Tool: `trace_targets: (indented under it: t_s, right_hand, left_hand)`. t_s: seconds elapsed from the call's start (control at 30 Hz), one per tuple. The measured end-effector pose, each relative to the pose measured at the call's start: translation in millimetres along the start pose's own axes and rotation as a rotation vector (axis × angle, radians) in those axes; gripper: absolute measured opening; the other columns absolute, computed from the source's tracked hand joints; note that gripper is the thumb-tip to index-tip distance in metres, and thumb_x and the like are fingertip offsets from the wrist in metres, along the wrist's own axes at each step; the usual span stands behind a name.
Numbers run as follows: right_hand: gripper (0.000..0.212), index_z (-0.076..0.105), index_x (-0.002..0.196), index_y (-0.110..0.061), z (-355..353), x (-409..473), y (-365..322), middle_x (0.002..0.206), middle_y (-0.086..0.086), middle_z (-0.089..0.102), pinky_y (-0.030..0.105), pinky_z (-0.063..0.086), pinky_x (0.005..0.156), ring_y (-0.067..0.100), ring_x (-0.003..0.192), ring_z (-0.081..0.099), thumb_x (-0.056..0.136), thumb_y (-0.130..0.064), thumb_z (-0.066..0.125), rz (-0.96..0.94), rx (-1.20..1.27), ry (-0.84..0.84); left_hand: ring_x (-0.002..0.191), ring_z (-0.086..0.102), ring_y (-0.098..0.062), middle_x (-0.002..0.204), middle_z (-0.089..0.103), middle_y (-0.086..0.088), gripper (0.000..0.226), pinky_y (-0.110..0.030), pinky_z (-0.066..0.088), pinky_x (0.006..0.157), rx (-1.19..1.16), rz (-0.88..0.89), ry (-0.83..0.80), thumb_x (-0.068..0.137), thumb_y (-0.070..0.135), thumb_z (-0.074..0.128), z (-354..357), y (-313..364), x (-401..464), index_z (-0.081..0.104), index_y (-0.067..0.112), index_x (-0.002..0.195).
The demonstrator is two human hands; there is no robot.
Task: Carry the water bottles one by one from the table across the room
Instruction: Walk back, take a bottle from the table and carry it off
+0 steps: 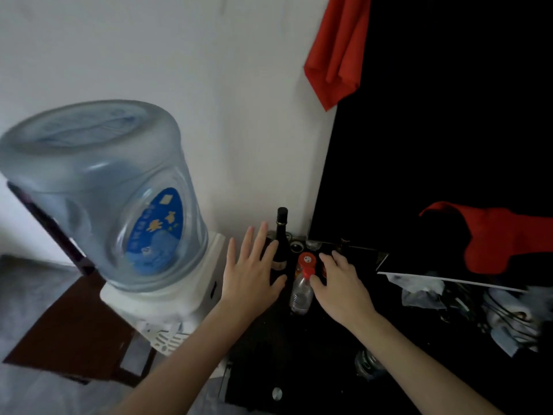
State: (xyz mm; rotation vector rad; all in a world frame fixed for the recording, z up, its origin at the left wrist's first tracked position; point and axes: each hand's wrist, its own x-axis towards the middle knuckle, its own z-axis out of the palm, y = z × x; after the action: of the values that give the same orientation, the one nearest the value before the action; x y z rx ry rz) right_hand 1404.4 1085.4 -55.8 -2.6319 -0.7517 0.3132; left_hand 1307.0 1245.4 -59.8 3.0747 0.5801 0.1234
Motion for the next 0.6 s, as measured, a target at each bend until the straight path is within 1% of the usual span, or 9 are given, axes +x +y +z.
trace_targets:
  t_s: [0.07, 0.1, 0.17, 0.2, 0.3, 0.4, 0.5, 0.6]
  right_hand:
    - [0.062, 0.026, 0.156, -0.024, -7, -19, -3, 0.165, 0.004, 0.017, 0.041, 0.033, 0.116, 0.025, 0.149, 0.023, 0.101, -0.045, 0.045, -0.058, -0.022, 0.02]
    - [0.063, 0.023, 0.156, -0.024, -9, -29, -4, 0.166, 0.003, 0.015, 0.04, 0.031, 0.117, 0.025, 0.15, 0.021, 0.101, -0.045, 0.045, -0.083, -0.029, 0.023]
    - [0.066, 0.018, 0.158, -0.024, -10, -51, -3, 0.167, 0.003, 0.011, 0.039, 0.027, 0.119, 0.024, 0.152, 0.016, 0.101, -0.045, 0.045, -0.136, -0.046, 0.018]
    - [0.068, 0.016, 0.159, -0.024, -10, -62, -2, 0.167, 0.003, 0.008, 0.039, 0.024, 0.12, 0.024, 0.153, 0.013, 0.101, -0.045, 0.045, -0.163, -0.06, 0.015]
    - [0.072, 0.009, 0.16, -0.023, -7, -92, -1, 0.168, 0.004, 0.002, 0.041, 0.015, 0.122, 0.025, 0.154, 0.005, 0.101, -0.048, 0.043, -0.238, -0.103, 0.01]
    - [0.075, 0.008, 0.16, -0.023, -3, -117, -7, 0.168, 0.007, 0.0, 0.047, 0.015, 0.124, 0.026, 0.154, 0.001, 0.1, -0.053, 0.041, -0.313, -0.126, -0.032]
    - [0.076, 0.007, 0.16, -0.023, -1, -136, -26, 0.168, 0.009, -0.001, 0.049, 0.01, 0.125, 0.028, 0.154, -0.002, 0.099, -0.057, 0.037, -0.423, -0.173, -0.076]
    - [0.076, 0.006, 0.16, -0.022, 2, -155, -59, 0.168, 0.008, -0.003, 0.048, 0.007, 0.123, 0.027, 0.154, -0.004, 0.099, -0.058, 0.034, -0.524, -0.184, -0.125]
  left_hand:
    - [0.158, 0.002, -0.031, 0.172, -0.001, -0.008, 0.077, -0.057, 0.004, 0.124, 0.026, -0.03, 0.059, 0.095, 0.064, 0.039, -6, 6, -21, 0.03, 0.023, 0.159]
    - [0.158, 0.004, -0.03, 0.172, 0.002, -0.008, 0.078, -0.056, 0.0, 0.124, 0.036, -0.047, 0.071, 0.093, 0.066, 0.035, -8, 10, -32, 0.033, 0.023, 0.159]
    - [0.158, 0.001, -0.028, 0.172, 0.003, -0.006, 0.082, -0.05, -0.01, 0.121, 0.043, -0.081, 0.074, 0.091, 0.069, 0.025, -14, 19, -57, 0.032, 0.024, 0.159]
    - [0.158, -0.001, -0.027, 0.172, 0.001, -0.005, 0.085, -0.049, -0.013, 0.12, 0.042, -0.102, 0.073, 0.089, 0.071, 0.018, -17, 23, -70, 0.029, 0.026, 0.16]
    - [0.157, -0.013, -0.023, 0.172, -0.011, -0.002, 0.092, -0.048, -0.016, 0.121, 0.027, -0.176, 0.032, 0.083, 0.075, 0.001, -28, 32, -110, 0.012, 0.03, 0.163]
    - [0.156, -0.019, -0.021, 0.171, -0.017, -0.001, 0.096, -0.05, -0.014, 0.122, 0.032, -0.25, -0.015, 0.078, 0.076, -0.01, -39, 33, -153, 0.001, 0.032, 0.163]
    - [0.157, -0.017, -0.02, 0.17, -0.02, 0.001, 0.097, -0.052, -0.01, 0.124, 0.03, -0.35, -0.037, 0.075, 0.076, -0.015, -49, 21, -192, -0.005, 0.034, 0.162]
    - [0.157, -0.016, -0.02, 0.17, -0.02, 0.002, 0.096, -0.052, -0.009, 0.124, 0.03, -0.471, -0.031, 0.076, 0.076, -0.015, -58, 2, -234, -0.005, 0.036, 0.162]
